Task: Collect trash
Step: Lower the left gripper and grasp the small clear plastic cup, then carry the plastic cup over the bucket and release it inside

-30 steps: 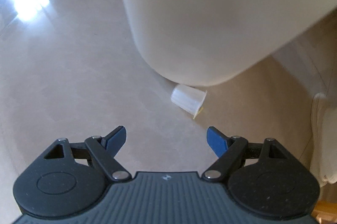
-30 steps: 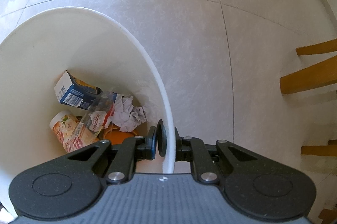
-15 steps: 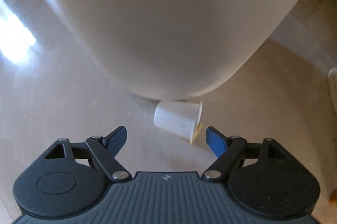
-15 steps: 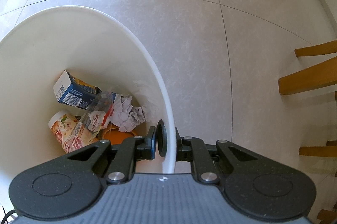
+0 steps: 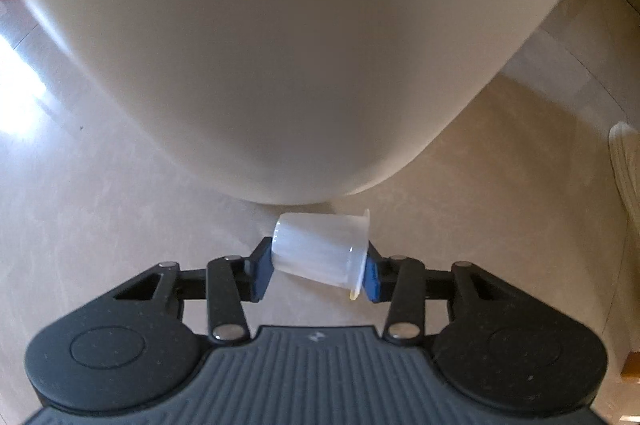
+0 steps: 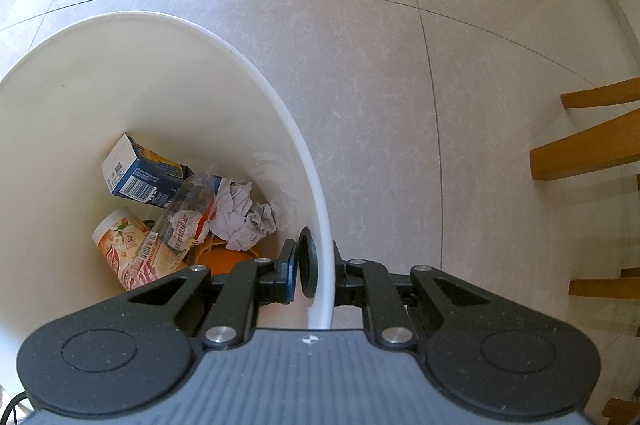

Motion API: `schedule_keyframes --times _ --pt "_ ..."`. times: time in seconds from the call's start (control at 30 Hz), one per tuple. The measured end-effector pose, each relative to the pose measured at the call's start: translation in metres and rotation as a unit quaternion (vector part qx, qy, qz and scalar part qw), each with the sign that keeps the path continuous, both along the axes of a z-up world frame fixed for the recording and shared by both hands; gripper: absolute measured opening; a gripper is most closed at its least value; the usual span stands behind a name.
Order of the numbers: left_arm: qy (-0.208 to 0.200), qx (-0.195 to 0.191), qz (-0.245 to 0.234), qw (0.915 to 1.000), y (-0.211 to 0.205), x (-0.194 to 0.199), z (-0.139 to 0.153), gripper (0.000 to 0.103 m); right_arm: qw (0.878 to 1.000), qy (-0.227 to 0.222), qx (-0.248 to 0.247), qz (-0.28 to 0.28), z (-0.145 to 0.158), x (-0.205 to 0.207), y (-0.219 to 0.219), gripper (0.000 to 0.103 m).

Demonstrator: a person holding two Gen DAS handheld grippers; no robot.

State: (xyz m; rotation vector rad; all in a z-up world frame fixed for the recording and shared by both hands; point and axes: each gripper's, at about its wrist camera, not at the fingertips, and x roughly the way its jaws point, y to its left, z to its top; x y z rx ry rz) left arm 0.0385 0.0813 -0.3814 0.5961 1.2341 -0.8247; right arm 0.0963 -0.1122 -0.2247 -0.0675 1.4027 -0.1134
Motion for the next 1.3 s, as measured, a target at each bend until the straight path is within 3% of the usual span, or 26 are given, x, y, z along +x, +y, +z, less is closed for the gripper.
schedule_keyframes --times 0.27,0.47,0.73,1.0,1.23,1.3 --pt "0.012 0.020 0.016 0.9996 0.010 0.012 0.020 0.043 1.000 -0.001 -0.002 0.000 0.000 -0.001 0.001 0.016" --pt "-0.006 0.040 0.035 0.9986 0.026 0.027 0.057 0.043 1.000 -0.001 0.000 -0.001 0.000 -0.001 -0.001 0.016" --pt "-0.040 0.075 0.036 0.9957 0.042 0.048 0.133 0.043 1.000 0.001 0.002 -0.004 0.000 0.000 -0.001 0.016" --pt "-0.060 0.095 -0.003 0.9937 0.017 0.047 0.222 0.043 1.000 0.002 0.009 -0.007 0.001 0.001 -0.004 0.016" --pt "-0.049 0.073 0.022 0.9958 -0.005 0.072 0.297 0.043 1.000 0.001 0.013 -0.008 0.002 0.001 -0.007 0.016" --pt "-0.051 0.056 0.028 0.9968 -0.016 0.074 0.305 0.043 1.000 0.001 0.014 -0.001 0.003 0.000 -0.007 0.016"
